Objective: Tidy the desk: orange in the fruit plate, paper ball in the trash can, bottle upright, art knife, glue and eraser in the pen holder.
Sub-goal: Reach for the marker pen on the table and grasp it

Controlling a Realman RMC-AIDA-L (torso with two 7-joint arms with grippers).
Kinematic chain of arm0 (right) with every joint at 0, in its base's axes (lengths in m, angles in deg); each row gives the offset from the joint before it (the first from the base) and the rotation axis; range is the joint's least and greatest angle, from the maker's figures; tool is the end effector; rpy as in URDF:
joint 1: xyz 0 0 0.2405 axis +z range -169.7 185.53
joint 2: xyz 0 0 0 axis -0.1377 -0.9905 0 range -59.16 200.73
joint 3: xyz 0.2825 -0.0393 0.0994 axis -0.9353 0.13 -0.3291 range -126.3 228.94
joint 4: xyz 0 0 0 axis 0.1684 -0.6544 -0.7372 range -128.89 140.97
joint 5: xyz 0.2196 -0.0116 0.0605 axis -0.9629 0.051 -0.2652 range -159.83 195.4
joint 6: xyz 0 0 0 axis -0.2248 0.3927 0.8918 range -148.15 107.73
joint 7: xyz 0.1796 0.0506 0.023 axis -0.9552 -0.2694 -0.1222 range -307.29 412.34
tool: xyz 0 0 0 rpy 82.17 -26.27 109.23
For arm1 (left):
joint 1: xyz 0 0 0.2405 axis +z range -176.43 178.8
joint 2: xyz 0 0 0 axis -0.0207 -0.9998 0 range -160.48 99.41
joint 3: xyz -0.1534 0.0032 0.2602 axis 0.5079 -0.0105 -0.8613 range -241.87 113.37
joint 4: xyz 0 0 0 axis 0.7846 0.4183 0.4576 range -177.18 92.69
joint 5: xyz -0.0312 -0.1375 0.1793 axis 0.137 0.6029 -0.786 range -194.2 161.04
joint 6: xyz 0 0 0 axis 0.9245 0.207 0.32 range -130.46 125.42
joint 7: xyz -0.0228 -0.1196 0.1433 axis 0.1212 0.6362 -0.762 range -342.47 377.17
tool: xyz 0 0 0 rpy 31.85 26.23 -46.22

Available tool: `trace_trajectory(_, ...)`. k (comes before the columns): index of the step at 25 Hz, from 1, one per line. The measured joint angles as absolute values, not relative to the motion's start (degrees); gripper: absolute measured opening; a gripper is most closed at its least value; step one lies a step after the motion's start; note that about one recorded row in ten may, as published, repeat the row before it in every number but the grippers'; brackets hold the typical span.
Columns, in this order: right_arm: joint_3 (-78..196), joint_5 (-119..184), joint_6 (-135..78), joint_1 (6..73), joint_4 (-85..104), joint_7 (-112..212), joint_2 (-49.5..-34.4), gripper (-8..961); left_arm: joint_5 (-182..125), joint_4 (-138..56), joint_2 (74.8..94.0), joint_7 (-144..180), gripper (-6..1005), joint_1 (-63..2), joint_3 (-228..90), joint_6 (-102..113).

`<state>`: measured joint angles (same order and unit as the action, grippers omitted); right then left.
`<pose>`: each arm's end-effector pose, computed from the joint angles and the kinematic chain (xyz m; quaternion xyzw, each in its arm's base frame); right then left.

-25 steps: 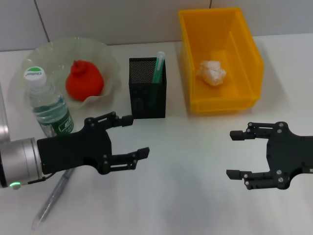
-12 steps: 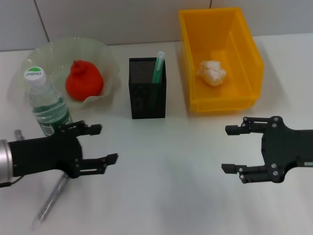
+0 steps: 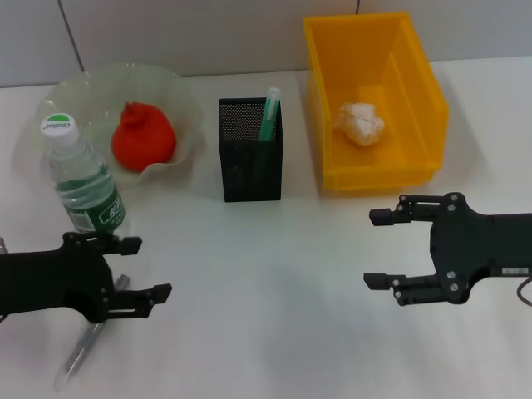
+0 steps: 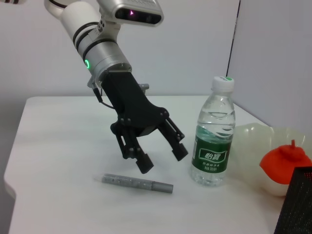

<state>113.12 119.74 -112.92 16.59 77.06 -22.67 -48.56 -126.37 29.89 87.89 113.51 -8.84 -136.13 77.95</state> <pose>0.2805 0.3041 -0.0215 -0.9703 0.0331 0.1817 0.1562 -0.2906 0.3261 -0.0532 -0.9676 -0.1783 -0.1022 0.1468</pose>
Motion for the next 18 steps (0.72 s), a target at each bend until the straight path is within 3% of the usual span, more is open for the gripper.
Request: trace_trajectory(18, 112.2, 119.2, -111.6, 20.3, 70.4, -19.5, -48.47, 756, -145.1, 43.0, 88.01, 140.7, 845, -10.8, -137.8, 76.8)
